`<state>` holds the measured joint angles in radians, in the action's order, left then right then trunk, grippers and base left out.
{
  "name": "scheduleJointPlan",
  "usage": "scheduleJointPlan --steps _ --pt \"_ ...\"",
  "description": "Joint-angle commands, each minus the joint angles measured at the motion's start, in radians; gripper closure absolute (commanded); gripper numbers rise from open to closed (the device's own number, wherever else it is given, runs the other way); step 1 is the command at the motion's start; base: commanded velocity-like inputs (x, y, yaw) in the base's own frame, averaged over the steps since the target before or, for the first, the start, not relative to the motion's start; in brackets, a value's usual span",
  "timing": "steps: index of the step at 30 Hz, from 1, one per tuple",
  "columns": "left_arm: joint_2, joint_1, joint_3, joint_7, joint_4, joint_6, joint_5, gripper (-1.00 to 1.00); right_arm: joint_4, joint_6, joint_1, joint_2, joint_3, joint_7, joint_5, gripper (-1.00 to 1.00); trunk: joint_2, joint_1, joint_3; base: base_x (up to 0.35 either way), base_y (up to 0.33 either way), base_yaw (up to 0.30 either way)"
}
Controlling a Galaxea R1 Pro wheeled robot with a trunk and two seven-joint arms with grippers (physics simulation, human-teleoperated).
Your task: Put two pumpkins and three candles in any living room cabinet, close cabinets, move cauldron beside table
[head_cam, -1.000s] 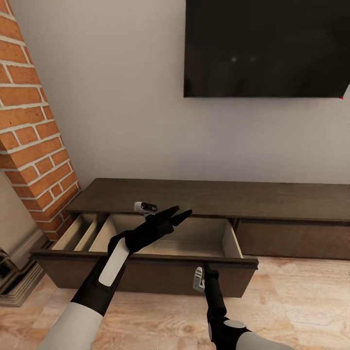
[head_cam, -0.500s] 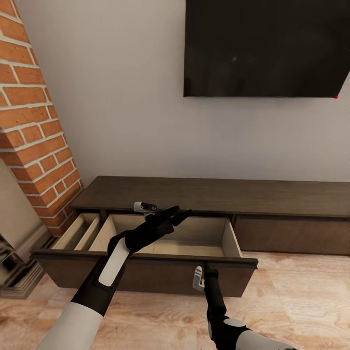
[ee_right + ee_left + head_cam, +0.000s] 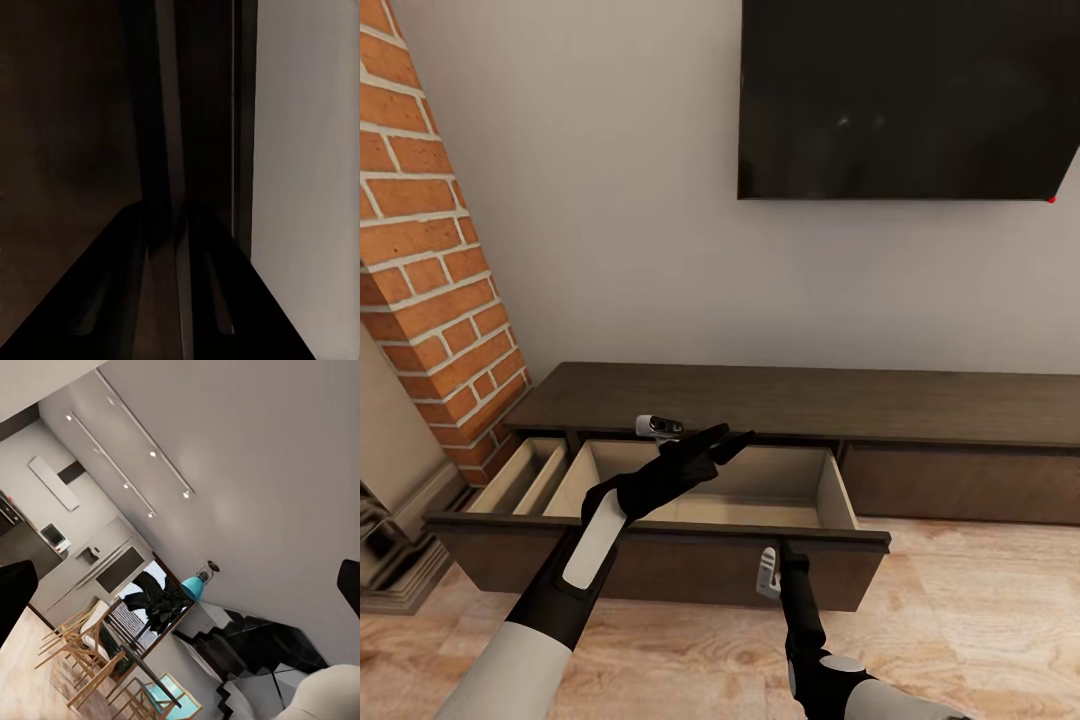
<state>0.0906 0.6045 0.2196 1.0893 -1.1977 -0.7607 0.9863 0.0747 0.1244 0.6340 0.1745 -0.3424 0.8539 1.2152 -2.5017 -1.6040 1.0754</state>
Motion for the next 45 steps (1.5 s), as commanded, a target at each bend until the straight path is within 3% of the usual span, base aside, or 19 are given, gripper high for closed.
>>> scheduleJointPlan --steps 1,6,7,18,30,45 --pt "0.0 0.0 0.0 0.0 0.0 0.0 0.0 -1.0 0.002 0.003 -0.007 0.0 0.02 0.026 -0.003 1.0 0.0 0.0 0.0 0.0 0.0 0.0" --pt "0.0 0.0 0.0 0.0 0.0 0.0 0.0 -1.0 0.001 0.003 -0.007 0.0 0.02 0.025 -0.002 1.0 0.0 0.0 0.0 0.0 0.0 0.0" --pt "0.0 0.0 0.0 0.0 0.0 0.0 0.0 -1.0 0.001 0.003 -0.007 0.0 0.02 0.025 -0.002 -1.0 0.0 0.0 0.0 0.0 0.0 0.0" --pt "0.0 0.0 0.0 0.0 0.0 0.0 0.0 -1.0 0.001 0.003 -0.007 0.0 0.02 0.025 -0.003 -1.0 0.0 0.0 0.0 -0.005 0.0 0.0" --pt "0.0 0.0 0.0 0.0 0.001 0.0 0.0 -1.0 0.001 0.003 -0.007 0.0 0.02 0.026 -0.003 -1.0 0.0 0.0 0.0 -0.247 0.0 0.0" --pt "0.0 0.0 0.0 0.0 0.001 0.0 0.0 -1.0 0.0 0.0 -0.007 0.0 0.02 0.025 -0.002 -1.0 0.0 0.0 0.0 -0.016 0.0 0.0"
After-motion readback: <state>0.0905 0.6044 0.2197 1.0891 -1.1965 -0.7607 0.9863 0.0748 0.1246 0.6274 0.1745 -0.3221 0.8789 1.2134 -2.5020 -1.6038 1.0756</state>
